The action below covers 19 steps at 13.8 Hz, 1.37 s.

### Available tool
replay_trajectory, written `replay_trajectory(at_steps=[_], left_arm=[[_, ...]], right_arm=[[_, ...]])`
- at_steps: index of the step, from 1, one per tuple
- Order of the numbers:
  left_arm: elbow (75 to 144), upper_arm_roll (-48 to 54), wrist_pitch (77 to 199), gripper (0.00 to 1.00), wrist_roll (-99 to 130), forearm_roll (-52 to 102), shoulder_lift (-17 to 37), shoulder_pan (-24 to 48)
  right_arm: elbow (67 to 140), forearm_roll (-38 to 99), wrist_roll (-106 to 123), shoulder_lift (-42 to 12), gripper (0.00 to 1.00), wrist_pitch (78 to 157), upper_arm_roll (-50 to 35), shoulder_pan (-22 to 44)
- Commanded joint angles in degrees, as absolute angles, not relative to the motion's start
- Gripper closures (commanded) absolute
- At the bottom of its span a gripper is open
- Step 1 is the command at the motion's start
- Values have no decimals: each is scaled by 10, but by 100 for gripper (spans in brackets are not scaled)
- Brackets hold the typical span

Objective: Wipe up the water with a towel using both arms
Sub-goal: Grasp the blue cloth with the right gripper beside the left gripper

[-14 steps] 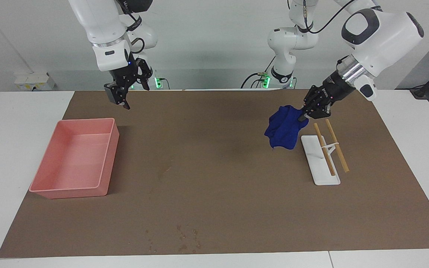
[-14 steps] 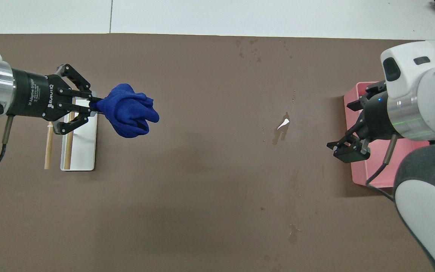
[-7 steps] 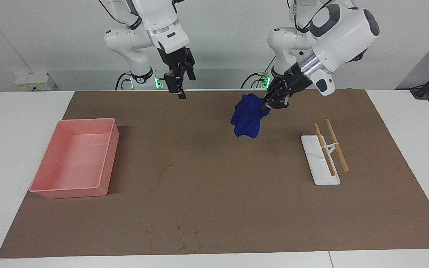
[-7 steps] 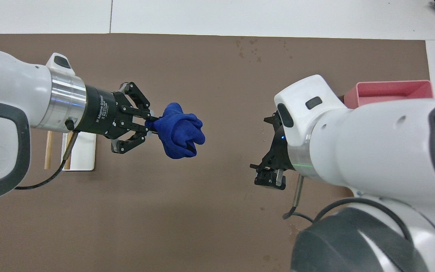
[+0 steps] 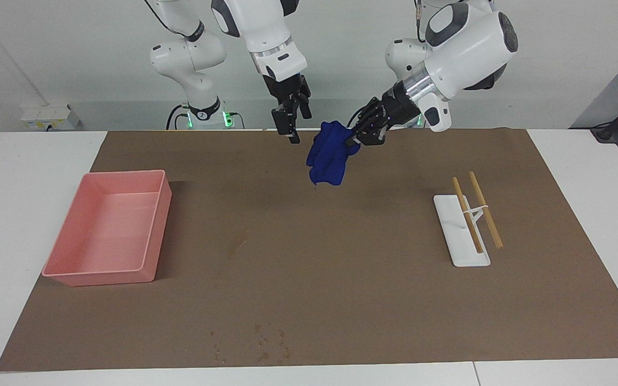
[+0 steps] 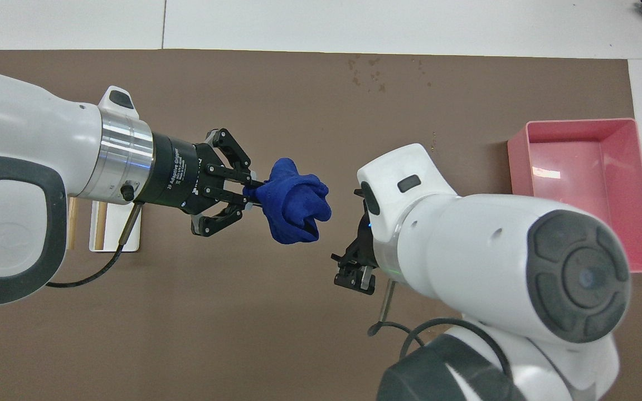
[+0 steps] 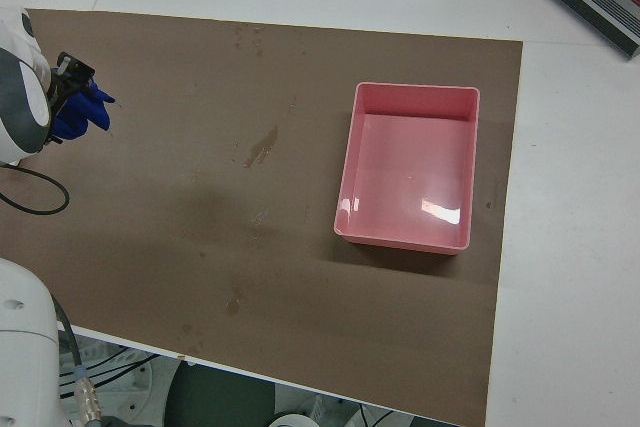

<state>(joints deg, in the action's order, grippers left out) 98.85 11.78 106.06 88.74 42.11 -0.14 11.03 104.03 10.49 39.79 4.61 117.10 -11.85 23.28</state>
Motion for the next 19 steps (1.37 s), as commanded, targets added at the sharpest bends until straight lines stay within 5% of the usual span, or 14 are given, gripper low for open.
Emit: replay_trajectory(at_steps=[1,9,10,11,13,19], left_arm=[[1030,110,1087,100,890,443,-33,137],[1039,106,1021,100,893,441,-57,137],[1039,106,1022,100,893,441,-57,137],[1039,106,1022,100,893,440,-57,138],[1040,106,1021,100,894,437,-57,138],[1061,106,1023,100,875,433,-68,141]], right_arm=[[1074,115,393,62,0,1221,-118,251],[1121,102,403,52,0,1306,-117,254],[1120,102,401,52,11,1307,-118,254],[1120,102,401,52,46,1306,-118,254],[1120,102,399,52,100,1303,-118,255],[1118,102,395,53,100,1297,-117,255]])
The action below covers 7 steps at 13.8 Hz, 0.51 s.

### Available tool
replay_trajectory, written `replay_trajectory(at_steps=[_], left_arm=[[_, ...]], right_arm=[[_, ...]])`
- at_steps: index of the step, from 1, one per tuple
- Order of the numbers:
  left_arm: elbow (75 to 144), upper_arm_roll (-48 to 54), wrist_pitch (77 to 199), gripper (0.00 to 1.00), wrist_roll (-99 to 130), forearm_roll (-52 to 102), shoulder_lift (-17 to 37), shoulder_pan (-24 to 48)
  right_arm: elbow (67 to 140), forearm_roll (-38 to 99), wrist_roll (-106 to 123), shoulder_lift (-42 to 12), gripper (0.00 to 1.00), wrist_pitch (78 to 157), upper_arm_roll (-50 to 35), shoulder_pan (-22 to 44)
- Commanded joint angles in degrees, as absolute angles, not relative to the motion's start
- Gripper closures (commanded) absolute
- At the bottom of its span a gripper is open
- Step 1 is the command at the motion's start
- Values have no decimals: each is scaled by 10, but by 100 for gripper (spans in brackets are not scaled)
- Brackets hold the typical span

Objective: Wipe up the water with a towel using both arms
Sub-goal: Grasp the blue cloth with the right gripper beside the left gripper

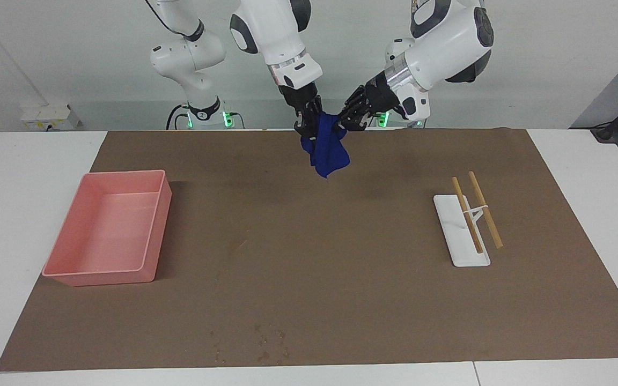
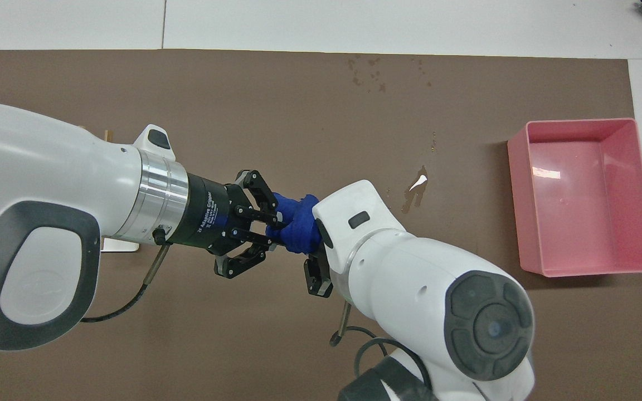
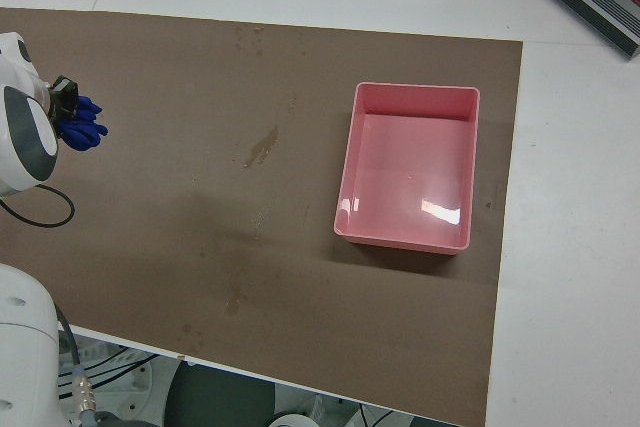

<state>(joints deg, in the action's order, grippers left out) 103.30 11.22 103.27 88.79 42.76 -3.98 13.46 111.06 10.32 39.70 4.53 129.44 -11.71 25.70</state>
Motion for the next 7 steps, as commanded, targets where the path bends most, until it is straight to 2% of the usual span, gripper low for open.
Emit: replay_trajectory(at_steps=[1,3,4,5,7], left_arm=[[1069,106,1025,100,866,433,-71,143],[1069,106,1027,100,862,432,-73,144],[1068,106,1029,53,862,432,-72,144],[1064,105,1031,1,865,425,-70,144],[1058,110,1048,0,862,353,-70,146]], right_arm=[[1118,102,399,52,100,1296,-117,251],[1118,102,404,52,100,1288,-117,244],[1118,102,407,52,100,1287,-117,243],[1118,102,407,52,100,1287,-117,243],[1119,102,407,53,100,1285,-117,243]])
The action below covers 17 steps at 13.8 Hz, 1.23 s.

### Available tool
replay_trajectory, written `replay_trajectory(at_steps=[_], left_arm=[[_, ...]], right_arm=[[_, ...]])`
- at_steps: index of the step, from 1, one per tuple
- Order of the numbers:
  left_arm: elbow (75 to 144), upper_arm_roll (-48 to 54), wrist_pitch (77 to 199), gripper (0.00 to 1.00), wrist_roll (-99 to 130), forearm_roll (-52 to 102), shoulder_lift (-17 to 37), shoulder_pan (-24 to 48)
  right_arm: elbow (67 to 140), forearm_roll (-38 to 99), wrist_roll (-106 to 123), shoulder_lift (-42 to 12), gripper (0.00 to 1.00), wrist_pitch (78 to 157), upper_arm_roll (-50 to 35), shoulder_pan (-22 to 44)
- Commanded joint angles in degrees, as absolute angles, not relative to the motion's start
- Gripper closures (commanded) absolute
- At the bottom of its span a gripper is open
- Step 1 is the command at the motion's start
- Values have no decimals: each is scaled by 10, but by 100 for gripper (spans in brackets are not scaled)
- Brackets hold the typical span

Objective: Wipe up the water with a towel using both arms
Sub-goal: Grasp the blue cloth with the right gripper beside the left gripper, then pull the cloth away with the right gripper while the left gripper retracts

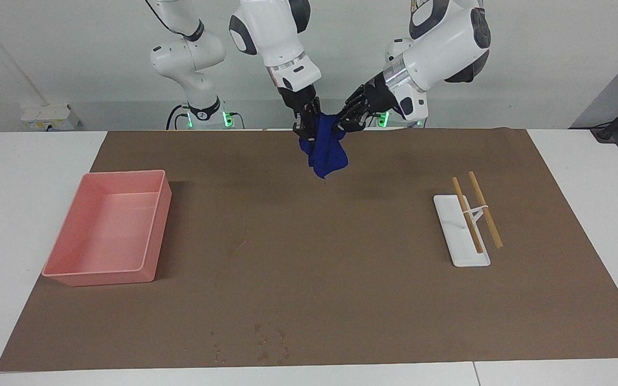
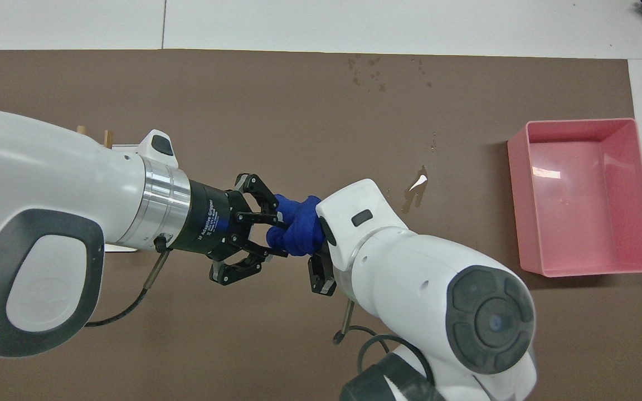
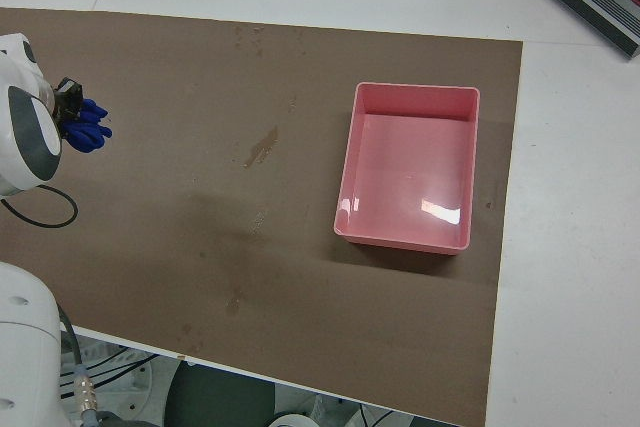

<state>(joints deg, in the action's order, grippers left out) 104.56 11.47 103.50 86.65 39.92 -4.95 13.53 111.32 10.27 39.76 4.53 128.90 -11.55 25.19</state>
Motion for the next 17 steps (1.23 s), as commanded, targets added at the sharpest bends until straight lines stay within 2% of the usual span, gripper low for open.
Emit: replay_trajectory(at_steps=[1,3,6,9,11,14,17], left_arm=[[1056,114,1054,0,862,310,-69,151],[1056,115,1074,0,841,211,-66,151],[1058,109,1085,0,670,191,-65,104],[1059,109,1093,0,468,185,-63,34],[1057,109,1094,0,341,128,-63,12],[1044,109,1068,0,188,78,-61,-19],[969,109,959,0,91,24,-32,-28]], right_arm=[[1119,101,407,53,100,1282,-117,243],[1119,98,408,53,100,1271,-115,243],[1119,76,409,54,100,1238,-114,222],[1124,71,452,58,100,1191,-114,162],[1140,61,473,63,100,1177,-114,128],[1148,11,485,51,100,1200,-115,92],[1146,-3,506,11,100,1242,-115,73]])
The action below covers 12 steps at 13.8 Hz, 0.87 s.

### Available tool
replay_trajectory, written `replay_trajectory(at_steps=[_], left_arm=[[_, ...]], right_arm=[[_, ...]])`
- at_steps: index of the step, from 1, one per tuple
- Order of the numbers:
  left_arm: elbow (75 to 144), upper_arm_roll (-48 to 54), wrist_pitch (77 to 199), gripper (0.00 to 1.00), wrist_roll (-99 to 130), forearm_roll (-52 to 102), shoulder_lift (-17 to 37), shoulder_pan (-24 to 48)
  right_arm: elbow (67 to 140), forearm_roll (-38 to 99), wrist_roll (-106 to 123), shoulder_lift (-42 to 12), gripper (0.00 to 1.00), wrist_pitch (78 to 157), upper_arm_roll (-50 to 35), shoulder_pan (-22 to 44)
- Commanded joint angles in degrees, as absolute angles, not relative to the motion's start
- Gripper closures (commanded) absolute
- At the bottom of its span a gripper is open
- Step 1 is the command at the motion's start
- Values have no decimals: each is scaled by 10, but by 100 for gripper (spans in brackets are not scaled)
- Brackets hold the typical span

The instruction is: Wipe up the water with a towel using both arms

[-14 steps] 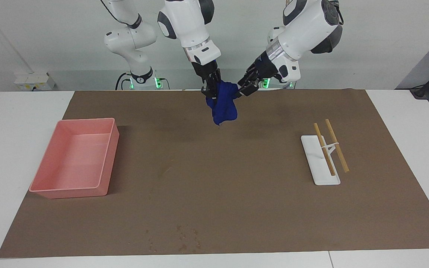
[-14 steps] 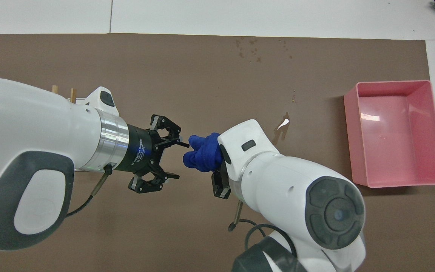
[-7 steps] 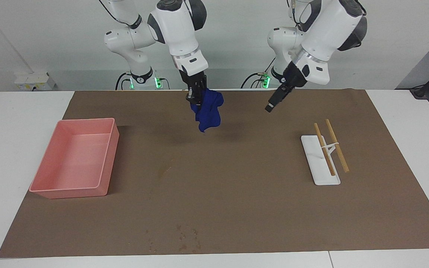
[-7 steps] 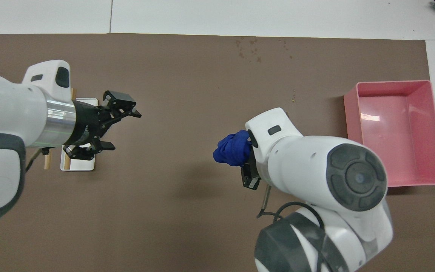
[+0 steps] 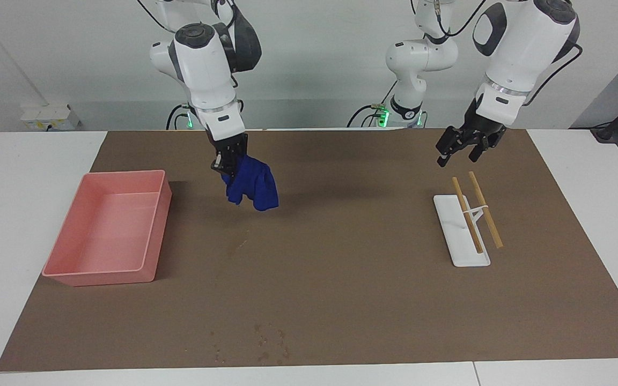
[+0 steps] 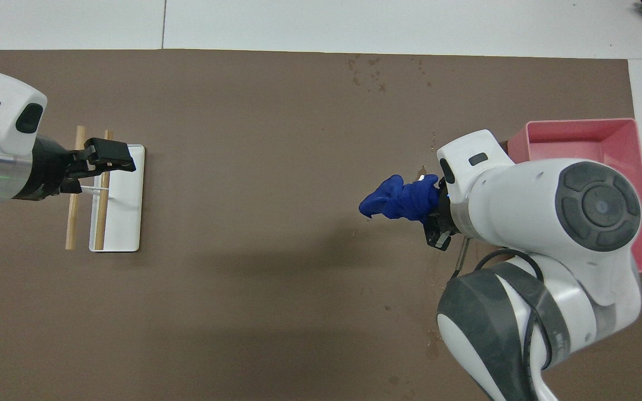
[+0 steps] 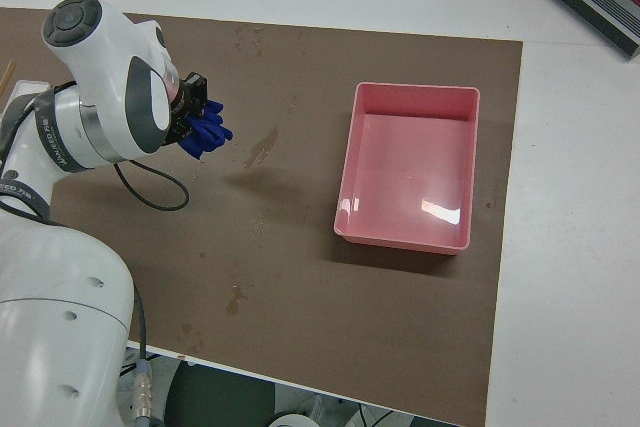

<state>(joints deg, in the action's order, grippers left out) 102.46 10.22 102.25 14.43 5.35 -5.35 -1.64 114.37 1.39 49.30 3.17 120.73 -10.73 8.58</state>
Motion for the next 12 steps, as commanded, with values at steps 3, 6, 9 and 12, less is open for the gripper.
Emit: replay_trajectory(at_steps=[3,6,9,12], left_arm=[[953,67,923,0,66,25,-34,7],[957,52,907,0,33,23,-37,22],[965,51,912,0,38,24,-40,18],[966,51,913,0,39,24,-43,19]], right_arm=[[1143,-50,506,-47,100,1315,-115,65],[1141,-91,506,-85,100,1372,-114,57],[1142,-110,505,-119,100,1422,-115,47],[1145,-110,500,-152,100,1476,-114,47]])
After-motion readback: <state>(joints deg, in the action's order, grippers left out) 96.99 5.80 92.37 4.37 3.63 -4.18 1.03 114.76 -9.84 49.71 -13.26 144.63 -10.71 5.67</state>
